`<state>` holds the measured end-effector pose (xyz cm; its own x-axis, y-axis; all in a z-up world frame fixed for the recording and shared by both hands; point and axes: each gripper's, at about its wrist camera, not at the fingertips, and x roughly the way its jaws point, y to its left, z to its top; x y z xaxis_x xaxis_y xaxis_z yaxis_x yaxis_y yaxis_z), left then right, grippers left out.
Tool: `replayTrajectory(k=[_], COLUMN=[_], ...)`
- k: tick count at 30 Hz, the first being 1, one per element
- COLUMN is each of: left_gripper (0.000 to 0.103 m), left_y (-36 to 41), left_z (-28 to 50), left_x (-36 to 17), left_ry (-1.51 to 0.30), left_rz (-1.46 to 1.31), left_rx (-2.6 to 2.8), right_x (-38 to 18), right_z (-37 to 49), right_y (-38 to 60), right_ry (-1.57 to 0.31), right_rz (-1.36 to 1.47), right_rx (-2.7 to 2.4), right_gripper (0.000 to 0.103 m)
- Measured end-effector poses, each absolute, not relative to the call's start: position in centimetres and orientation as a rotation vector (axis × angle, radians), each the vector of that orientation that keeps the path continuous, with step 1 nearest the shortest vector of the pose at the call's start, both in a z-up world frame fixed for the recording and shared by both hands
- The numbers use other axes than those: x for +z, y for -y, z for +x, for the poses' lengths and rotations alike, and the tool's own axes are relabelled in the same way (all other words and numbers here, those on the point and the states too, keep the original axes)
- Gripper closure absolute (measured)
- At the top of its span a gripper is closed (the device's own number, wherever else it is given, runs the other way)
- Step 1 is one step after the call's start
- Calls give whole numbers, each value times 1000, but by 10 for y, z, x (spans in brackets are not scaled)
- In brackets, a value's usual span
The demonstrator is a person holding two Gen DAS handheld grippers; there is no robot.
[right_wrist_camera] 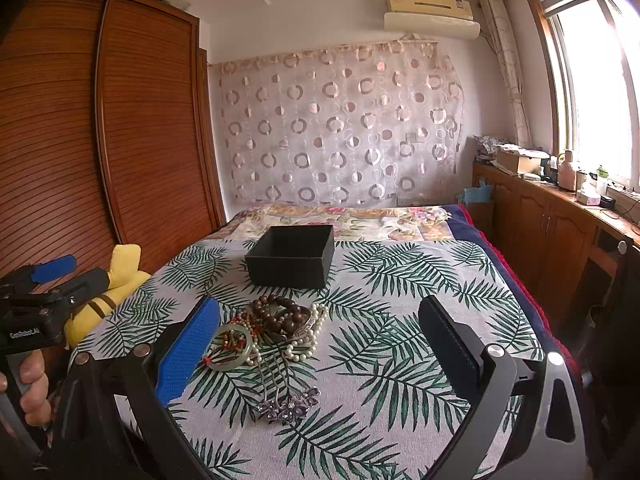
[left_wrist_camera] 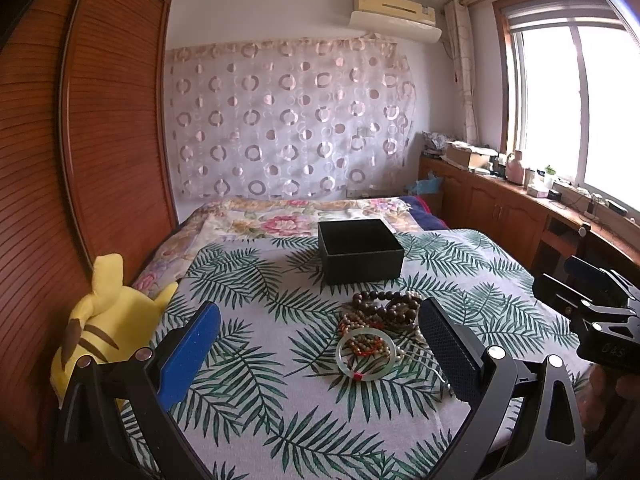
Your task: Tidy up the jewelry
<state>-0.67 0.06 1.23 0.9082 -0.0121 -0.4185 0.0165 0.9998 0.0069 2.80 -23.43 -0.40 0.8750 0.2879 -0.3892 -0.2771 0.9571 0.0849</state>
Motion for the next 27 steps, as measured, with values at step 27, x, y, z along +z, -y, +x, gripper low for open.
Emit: replayTrajectory(k=[27], left_gripper=[7], left_y=[-4], left_z=[-5], left_x=[-3], left_ry=[-455], left_rz=[11], left_rx=[-15], right_x=[-8], right_z=[30], right_y=[232], right_ry=[-438], right_rz=[24], right_rx=[326], right_gripper=[2])
